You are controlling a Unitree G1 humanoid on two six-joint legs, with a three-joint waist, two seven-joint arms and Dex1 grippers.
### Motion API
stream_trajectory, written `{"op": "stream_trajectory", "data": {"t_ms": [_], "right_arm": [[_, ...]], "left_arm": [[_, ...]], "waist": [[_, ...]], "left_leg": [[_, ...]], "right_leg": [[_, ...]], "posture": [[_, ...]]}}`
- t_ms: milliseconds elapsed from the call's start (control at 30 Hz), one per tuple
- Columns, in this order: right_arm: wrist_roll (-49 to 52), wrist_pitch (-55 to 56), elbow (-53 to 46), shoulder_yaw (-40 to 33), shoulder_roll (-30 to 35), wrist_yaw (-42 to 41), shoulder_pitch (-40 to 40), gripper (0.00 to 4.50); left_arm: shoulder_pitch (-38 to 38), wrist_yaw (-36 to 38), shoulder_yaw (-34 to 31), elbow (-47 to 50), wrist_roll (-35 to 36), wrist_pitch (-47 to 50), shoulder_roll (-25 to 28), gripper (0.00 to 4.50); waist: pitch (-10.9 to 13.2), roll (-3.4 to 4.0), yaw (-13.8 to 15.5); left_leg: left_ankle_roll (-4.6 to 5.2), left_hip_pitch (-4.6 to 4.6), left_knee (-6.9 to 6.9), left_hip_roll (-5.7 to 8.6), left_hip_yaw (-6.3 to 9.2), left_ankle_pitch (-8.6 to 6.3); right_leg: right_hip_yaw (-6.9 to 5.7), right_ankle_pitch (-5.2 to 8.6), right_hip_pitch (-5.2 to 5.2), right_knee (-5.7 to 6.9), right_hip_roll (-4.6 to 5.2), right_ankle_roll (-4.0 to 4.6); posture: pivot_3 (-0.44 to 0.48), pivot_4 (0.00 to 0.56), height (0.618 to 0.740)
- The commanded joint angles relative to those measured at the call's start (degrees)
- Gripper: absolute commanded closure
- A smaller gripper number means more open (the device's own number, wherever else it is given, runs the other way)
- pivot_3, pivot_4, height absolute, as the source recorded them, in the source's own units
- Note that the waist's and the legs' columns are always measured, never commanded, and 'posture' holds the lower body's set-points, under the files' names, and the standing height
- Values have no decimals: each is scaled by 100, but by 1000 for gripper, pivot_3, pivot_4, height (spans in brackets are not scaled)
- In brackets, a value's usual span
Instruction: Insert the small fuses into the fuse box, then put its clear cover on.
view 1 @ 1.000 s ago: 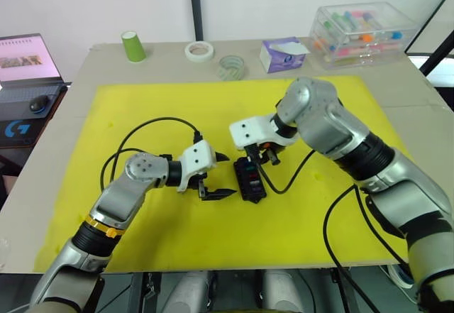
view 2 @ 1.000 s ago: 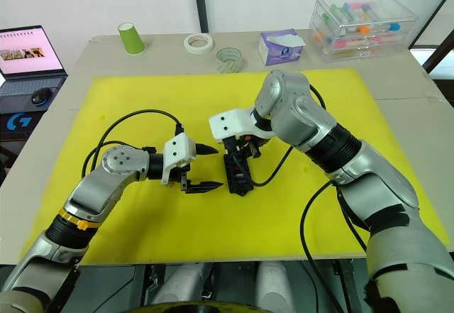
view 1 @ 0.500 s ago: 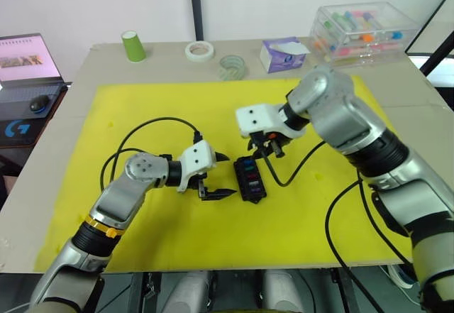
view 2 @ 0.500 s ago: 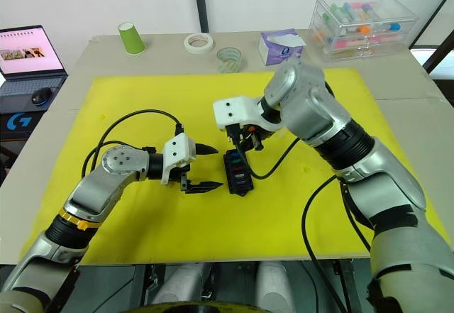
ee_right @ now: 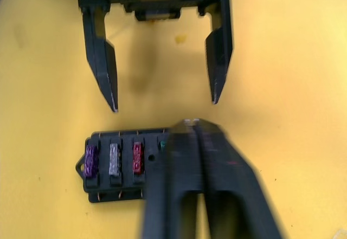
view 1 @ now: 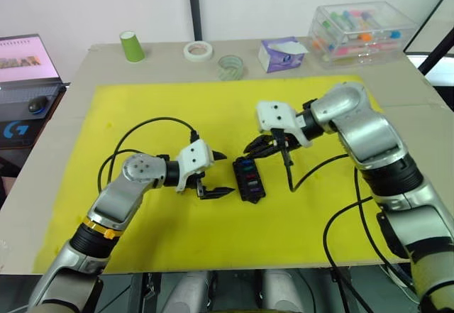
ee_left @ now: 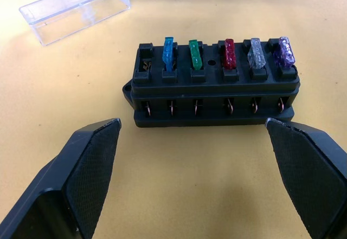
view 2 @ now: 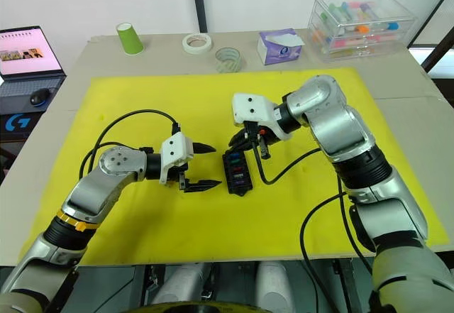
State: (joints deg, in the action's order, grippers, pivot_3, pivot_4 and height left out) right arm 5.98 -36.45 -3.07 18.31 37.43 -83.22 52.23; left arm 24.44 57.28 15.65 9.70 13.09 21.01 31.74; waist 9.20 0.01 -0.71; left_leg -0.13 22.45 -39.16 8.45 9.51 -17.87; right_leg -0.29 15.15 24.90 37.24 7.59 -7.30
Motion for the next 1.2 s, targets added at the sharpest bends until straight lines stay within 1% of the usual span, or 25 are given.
{"op": "stream_trajectory", "data": {"t_ms": [33,167,367,767,1133,1200], "right_arm": [[206,-207,-54,-165,-28,216,3,4486],[406,-194,-88,-123,-21,257,-197,4486],[383,-101,343,-106,-175,648,-279,4486],[584,-120,522,7,-152,516,-496,4486],[445,48,883,222,-188,548,-540,4486],[315,94,917,410,-149,505,-615,4486]], "left_arm": [[-22,-19,-174,184,90,-1,34,0],[-23,-18,-196,169,86,8,18,0],[-24,-56,-196,179,77,29,-17,0],[-57,-35,-178,243,50,55,38,0],[-49,-12,-177,206,40,19,51,0],[-50,-12,-177,205,35,14,52,0]], "waist": [[0,0,1],[0,0,18],[0,0,0],[0,0,4],[0,0,4],[0,0,5]], "left_leg": [[0,0,0,0,0,0],[0,0,-2,1,0,0],[0,0,-1,0,0,0],[0,0,-2,1,0,0],[0,0,-2,1,0,0],[0,0,-2,1,0,0]], "right_leg": [[0,0,0,0,0,0],[0,0,-2,0,1,0],[0,0,-1,0,0,0],[0,0,-2,0,1,0],[0,0,-2,0,1,0],[0,0,-3,0,1,0]], "posture": [[0,150,740],[0,150,740],[0,150,740],[0,150,740],[0,150,740],[0,150,740]]}}
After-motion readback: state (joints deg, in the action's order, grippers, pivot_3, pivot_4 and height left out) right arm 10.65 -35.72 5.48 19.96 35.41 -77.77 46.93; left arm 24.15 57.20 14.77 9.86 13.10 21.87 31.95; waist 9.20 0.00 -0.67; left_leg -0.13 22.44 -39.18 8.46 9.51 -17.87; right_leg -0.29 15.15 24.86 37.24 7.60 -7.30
